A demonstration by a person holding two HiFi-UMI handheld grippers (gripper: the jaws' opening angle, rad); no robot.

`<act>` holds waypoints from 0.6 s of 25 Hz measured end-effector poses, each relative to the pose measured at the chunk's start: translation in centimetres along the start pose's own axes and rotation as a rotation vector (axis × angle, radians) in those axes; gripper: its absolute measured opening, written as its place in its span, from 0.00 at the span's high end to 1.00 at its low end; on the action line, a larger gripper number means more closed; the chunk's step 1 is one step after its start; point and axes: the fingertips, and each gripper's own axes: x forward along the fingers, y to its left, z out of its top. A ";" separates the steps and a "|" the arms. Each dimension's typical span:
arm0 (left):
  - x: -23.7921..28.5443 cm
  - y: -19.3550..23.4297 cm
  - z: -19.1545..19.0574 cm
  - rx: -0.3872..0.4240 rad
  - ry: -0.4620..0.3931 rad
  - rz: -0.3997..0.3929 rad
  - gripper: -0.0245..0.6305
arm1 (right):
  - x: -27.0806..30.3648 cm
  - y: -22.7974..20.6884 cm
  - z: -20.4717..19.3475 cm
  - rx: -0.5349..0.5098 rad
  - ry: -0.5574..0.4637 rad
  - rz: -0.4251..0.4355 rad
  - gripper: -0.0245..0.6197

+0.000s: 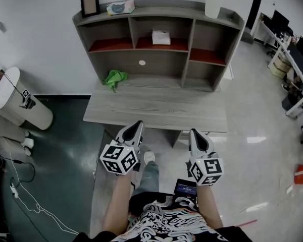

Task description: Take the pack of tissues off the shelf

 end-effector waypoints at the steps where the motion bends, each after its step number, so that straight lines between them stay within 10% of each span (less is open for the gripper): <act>1: 1.7 1.0 0.2 -0.004 0.004 -0.004 0.95 | 1.6 -0.6 0.1 0.003 -0.001 -0.004 0.95; 15: 22.9 14.2 10.2 0.002 0.024 -0.113 0.95 | 26.8 -6.2 4.2 0.008 0.034 -0.047 0.95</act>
